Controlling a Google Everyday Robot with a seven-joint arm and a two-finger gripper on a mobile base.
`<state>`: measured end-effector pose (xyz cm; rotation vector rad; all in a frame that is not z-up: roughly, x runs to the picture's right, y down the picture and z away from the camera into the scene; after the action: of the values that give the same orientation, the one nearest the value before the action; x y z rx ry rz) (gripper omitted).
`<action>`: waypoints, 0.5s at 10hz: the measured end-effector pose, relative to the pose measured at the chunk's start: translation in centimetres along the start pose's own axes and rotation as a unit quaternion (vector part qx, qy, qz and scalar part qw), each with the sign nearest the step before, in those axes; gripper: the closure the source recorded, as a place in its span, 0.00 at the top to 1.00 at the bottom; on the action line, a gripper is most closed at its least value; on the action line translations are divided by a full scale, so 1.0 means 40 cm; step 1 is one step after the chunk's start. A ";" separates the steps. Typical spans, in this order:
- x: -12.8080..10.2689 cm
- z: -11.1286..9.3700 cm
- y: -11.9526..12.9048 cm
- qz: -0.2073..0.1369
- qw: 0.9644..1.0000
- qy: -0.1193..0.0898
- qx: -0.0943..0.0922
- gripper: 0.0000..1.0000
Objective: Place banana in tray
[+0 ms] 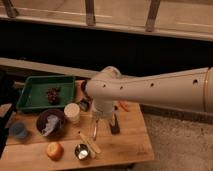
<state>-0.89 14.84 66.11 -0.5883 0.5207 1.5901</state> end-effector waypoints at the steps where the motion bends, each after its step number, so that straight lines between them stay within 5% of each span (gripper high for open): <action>1: 0.002 0.004 0.004 -0.008 1.000 -0.002 0.006 0.65; 5: 0.027 0.077 0.179 -0.088 0.996 0.013 0.011 0.65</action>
<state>-8.30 16.94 67.69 -0.6217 0.4926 1.4094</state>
